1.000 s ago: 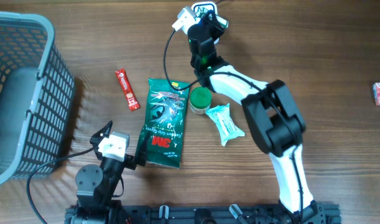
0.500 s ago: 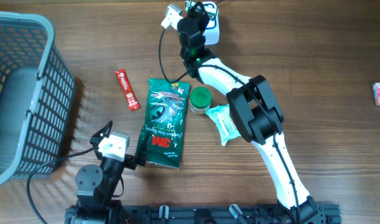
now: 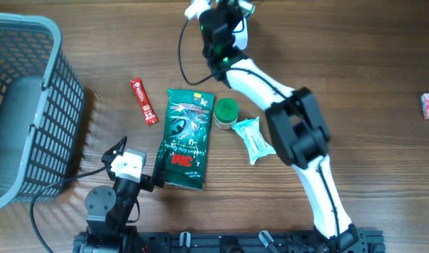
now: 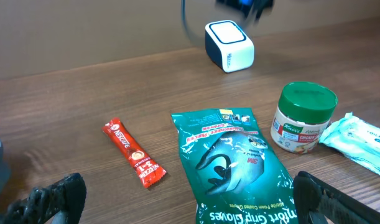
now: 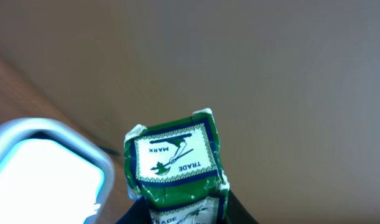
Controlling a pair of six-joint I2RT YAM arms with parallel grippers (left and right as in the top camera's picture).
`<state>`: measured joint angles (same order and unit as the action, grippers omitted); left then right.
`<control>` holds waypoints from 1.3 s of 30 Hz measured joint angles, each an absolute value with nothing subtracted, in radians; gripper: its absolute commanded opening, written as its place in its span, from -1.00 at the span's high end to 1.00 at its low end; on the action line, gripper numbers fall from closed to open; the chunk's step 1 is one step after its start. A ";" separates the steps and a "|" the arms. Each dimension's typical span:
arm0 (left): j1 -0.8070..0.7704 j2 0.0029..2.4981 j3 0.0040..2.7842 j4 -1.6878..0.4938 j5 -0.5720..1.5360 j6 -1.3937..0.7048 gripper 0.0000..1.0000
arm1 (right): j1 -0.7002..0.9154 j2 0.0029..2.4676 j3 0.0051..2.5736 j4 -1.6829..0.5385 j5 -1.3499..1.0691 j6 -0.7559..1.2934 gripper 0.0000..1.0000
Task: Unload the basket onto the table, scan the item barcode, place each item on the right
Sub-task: 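Carry the packet to the far right and release it, then reach the right gripper over the green-capped jar and grasp it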
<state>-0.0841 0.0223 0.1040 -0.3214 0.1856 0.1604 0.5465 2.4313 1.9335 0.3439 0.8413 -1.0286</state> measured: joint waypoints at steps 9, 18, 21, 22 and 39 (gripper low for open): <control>-0.084 0.022 0.104 -0.321 0.186 0.160 -1.00 | 0.246 2.162 1.971 -0.481 1.069 -0.456 0.88; -0.084 0.023 0.104 -0.321 0.186 0.161 -1.00 | -0.385 2.186 1.899 -0.820 0.590 -0.042 0.70; -0.084 0.023 0.104 -0.321 0.186 0.160 -1.00 | -0.528 2.186 1.867 -0.806 0.440 -0.002 0.37; -0.084 0.023 0.104 -0.321 0.186 0.161 -1.00 | -0.551 2.186 1.861 -0.804 0.398 0.011 0.08; -0.084 0.023 0.104 -0.321 0.186 0.161 -1.00 | -0.199 2.113 1.936 -1.196 -0.387 0.446 -0.99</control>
<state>-0.0841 0.0231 0.1040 -0.3214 0.1856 0.1608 -0.1986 2.1128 1.9358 -1.1957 -0.3874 0.4458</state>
